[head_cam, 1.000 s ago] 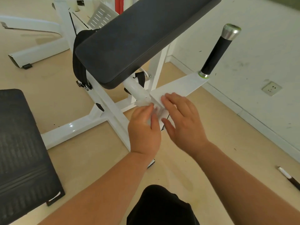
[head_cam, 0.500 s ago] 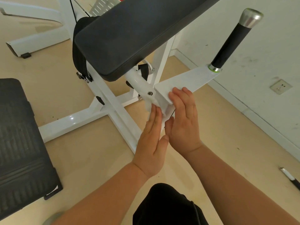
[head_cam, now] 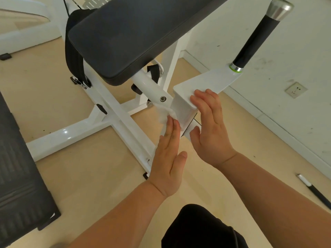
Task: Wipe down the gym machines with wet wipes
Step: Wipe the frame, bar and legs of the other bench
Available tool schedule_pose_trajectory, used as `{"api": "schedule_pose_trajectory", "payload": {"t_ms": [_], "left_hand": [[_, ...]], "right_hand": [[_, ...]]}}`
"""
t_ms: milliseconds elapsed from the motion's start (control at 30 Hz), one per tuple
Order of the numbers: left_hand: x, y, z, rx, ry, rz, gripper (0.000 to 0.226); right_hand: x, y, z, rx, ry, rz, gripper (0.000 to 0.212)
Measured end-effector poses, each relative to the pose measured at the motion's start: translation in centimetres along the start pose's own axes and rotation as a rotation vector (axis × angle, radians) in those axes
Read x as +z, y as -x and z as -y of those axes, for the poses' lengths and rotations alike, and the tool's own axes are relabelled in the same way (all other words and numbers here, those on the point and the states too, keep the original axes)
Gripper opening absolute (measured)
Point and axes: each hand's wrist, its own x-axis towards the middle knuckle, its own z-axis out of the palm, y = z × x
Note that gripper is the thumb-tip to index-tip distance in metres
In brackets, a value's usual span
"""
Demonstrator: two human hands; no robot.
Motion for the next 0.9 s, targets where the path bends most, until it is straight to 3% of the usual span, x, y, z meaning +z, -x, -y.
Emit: {"api": "schedule_pose_trajectory", "payload": {"t_ms": [300,500,733,900], "left_hand": [[1.4,-2.6,-1.6,0.261,-0.012,-0.304,0.065],[2.7,-1.0,2.4,0.153,-0.174,-0.257,0.067],[2.3,-2.6,0.5,0.248,-0.015,-0.297,0.065],[2.8,-1.1,2.8,0.181,-0.129,-0.225,0.067]], "right_hand": [[0.4,0.3,1.1,0.072,0.021,-0.026,0.060],[-0.1,0.7,1.8,0.127,0.098,0.013,0.080],[-0.5,0.6,1.7,0.132,0.122,0.023,0.083],[-0.4,0.7,1.9,0.127,0.133,0.024,0.080]]}}
